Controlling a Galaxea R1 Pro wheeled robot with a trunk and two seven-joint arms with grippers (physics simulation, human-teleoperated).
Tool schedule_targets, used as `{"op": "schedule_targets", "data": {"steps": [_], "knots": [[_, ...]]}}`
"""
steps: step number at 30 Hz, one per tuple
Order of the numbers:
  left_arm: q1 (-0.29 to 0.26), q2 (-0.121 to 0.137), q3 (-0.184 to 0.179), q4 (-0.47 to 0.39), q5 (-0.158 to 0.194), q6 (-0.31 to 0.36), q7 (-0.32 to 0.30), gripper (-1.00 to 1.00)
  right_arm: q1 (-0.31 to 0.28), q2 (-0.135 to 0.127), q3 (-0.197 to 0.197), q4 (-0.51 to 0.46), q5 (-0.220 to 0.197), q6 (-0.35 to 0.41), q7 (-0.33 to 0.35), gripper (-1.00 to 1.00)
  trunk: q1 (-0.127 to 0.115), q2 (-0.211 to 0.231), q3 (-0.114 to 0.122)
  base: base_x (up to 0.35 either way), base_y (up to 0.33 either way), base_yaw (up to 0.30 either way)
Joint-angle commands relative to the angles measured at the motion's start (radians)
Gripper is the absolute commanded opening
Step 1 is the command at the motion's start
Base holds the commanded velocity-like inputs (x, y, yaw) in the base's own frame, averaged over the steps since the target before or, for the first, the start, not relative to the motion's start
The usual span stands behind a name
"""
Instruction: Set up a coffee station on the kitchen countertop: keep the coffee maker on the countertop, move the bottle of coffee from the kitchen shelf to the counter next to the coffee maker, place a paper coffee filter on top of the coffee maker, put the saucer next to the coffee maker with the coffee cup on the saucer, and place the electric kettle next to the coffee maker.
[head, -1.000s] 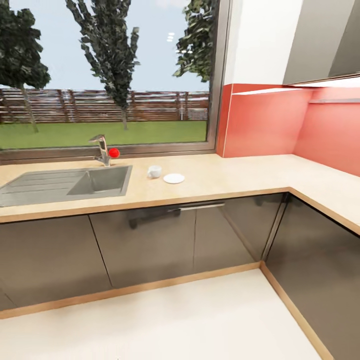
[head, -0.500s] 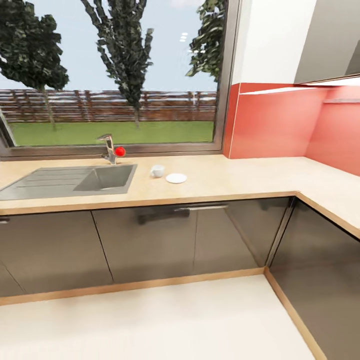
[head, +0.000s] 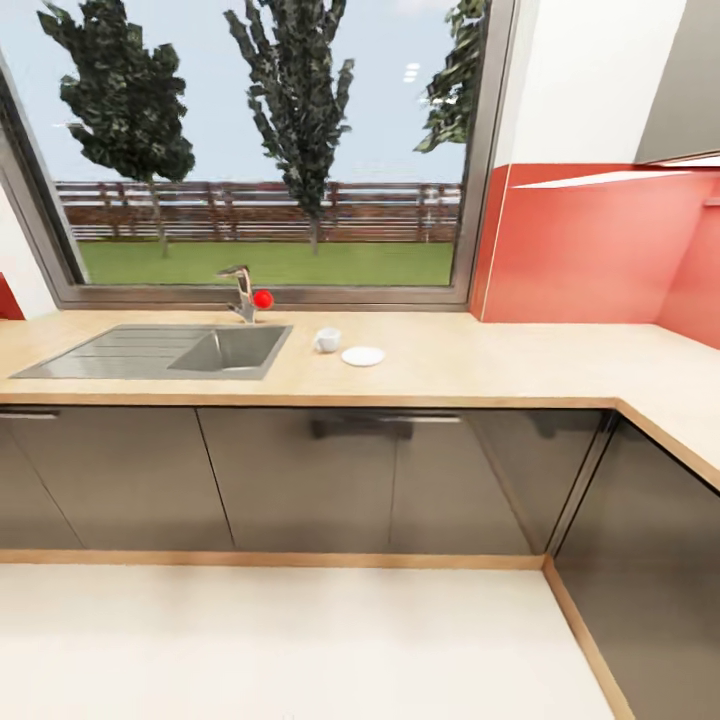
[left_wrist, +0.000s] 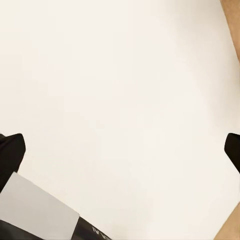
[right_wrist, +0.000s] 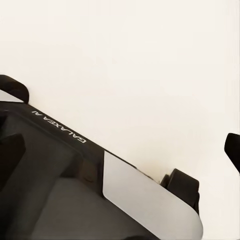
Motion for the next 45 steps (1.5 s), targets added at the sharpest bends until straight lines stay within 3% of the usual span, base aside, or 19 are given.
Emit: {"op": "schedule_targets", "data": {"steps": [1, 8, 24, 25, 26, 27, 28, 31, 32, 38, 41, 42, 45], "knots": [[-0.001, 0.0, 0.008, 0.001, -0.004, 0.0, -0.004, 1.0, 0.0, 0.0, 0.008, 0.0, -0.008, -0.003, 0.003, 1.0, 0.0, 0.0, -0.001, 0.0, -0.326, 0.274], [-0.001, 0.0, 0.009, 0.001, -0.004, 0.0, -0.005, 1.0, 0.0, 0.0, 0.008, 0.0, -0.008, -0.002, 0.003, 1.0, 0.0, 0.0, -0.001, 0.0, -0.216, 0.227], [-0.001, -0.003, 0.007, -0.025, -0.004, -0.002, -0.011, 1.0, 0.004, -0.004, 0.005, -0.007, -0.01, -0.002, 0.006, 1.0, 0.0, 0.0, -0.001, 0.0, -0.007, 0.012], [-0.001, -0.005, 0.003, -0.098, -0.005, 0.0, -0.013, 1.0, -0.005, -0.015, -0.001, -0.016, -0.013, 0.001, 0.009, 1.0, 0.0, 0.0, -0.001, 0.0, 0.0, 0.0], [-0.001, -0.005, -0.001, -0.119, -0.005, 0.001, -0.013, 1.0, -0.008, -0.02, -0.002, -0.017, -0.014, 0.002, 0.01, 1.0, 0.0, 0.0, -0.001, 0.0, 0.0, 0.0], [-0.001, -0.006, -0.068, -0.238, -0.005, 0.004, -0.015, 1.0, -0.046, -0.042, -0.006, -0.045, -0.018, 0.004, 0.013, 1.0, 0.0, 0.0, -0.001, 0.0, 0.0, 0.0], [-0.001, -0.006, -0.103, -0.288, -0.005, 0.011, -0.016, 1.0, -0.059, -0.046, -0.006, -0.071, -0.018, 0.005, 0.015, 1.0, 0.0, 0.0, -0.001, 0.0, 0.0, 0.0], [-0.001, -0.006, -0.149, -0.377, -0.005, 0.045, -0.017, 1.0, -0.078, -0.05, -0.006, -0.125, -0.019, 0.006, 0.016, 1.0, 0.0, 0.0, -0.001, 0.0, 0.0, 0.0], [-0.001, -0.005, -0.17, -0.444, -0.004, 0.084, -0.017, 1.0, -0.087, -0.053, -0.007, -0.171, -0.019, 0.006, 0.017, 1.0, 0.0, 0.0, -0.001, 0.0, 0.0, 0.0], [-0.001, -0.002, -0.196, -0.668, -0.004, 0.265, -0.017, 1.0, -0.1, -0.088, -0.008, -0.385, -0.018, 0.03, 0.016, 1.0, 0.0, 0.0, -0.001, 0.0, 0.0, 0.0], [-0.001, 0.01, -0.199, -0.803, -0.004, 0.358, -0.017, 1.0, -0.103, -0.134, -0.018, -0.579, -0.018, 0.147, 0.016, 1.0, 0.0, 0.0, -0.001, 0.0, 0.0, 0.0], [-0.001, 0.015, -0.2, -0.831, -0.004, 0.378, -0.017, 1.0, -0.103, -0.143, -0.027, -0.621, -0.018, 0.175, 0.016, 1.0, 0.0, 0.0, -0.001, 0.0, 0.0, 0.0], [-0.001, 0.036, -0.199, -0.958, -0.004, 0.471, -0.017, 1.0, -0.104, -0.175, -0.105, -0.784, -0.017, 0.284, 0.016, 1.0, 0.0, 0.0, -0.001, 0.0, 0.0, 0.0]]}}
